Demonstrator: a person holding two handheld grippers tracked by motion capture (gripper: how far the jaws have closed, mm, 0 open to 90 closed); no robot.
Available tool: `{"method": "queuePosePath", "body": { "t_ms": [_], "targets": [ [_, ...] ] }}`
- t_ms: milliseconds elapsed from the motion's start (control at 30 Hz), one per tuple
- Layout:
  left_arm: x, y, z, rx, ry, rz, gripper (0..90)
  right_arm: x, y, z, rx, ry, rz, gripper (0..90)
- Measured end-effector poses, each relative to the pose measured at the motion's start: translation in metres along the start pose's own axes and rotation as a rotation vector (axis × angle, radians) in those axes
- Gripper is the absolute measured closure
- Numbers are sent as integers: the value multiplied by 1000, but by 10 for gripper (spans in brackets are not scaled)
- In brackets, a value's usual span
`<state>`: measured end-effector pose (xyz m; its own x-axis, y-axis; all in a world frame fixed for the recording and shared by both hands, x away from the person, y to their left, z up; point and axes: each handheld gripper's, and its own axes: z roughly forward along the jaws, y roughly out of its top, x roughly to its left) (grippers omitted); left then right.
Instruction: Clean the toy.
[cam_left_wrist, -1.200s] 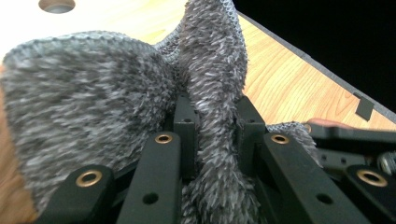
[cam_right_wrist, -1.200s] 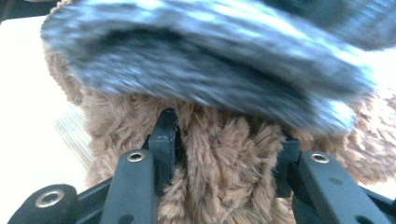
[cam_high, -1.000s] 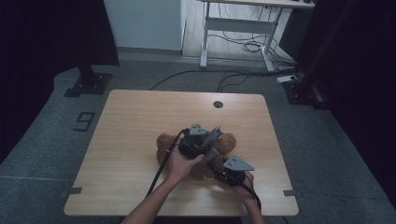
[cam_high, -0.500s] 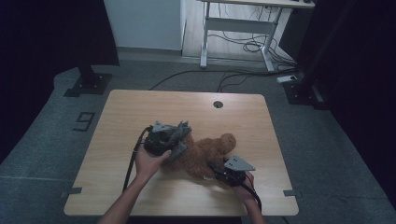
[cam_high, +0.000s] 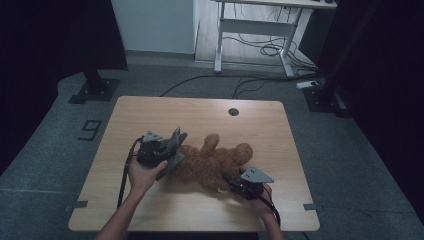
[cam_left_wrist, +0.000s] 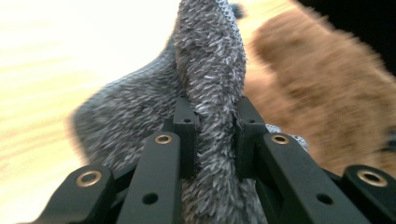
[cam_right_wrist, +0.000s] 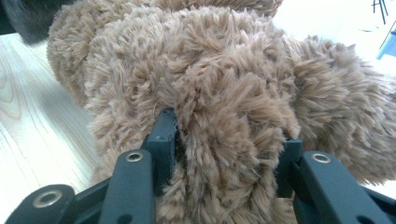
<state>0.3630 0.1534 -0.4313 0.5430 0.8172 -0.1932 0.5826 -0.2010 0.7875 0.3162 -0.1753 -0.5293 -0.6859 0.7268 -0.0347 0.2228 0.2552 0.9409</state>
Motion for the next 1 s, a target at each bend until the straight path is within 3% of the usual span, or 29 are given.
{"method": "queuePosePath", "body": {
  "t_ms": [133, 233, 367, 500, 667, 700, 833, 1000],
  "targets": [
    [-37, 21, 8, -22, -57, 71, 754, -1, 0, 0, 0, 3, 4, 551],
    [-72, 39, 24, -21, -94, 130, 754, -1, 0, 0, -2, 3, 8, 550],
    [-114, 62, 55, 19, -118, 202, 753, -1, -1, 0, -5, 4, 8, 549],
    [-139, 71, 90, 89, -125, 228, 754, 0, -1, -1, -6, 5, 2, 548],
    [-142, 53, 129, 190, -152, 183, 753, 0, -1, -2, 1, 6, 0, 547],
    [-140, 50, 131, 186, -156, 176, 753, 0, -1, -1, 4, 5, -3, 548],
    [-131, 47, 128, 170, -174, 138, 756, -1, -1, -1, 6, 9, 2, 547],
    [-116, 45, 110, 150, -139, 138, 755, -1, -1, -1, 6, 9, 11, 545]
  ]
}}
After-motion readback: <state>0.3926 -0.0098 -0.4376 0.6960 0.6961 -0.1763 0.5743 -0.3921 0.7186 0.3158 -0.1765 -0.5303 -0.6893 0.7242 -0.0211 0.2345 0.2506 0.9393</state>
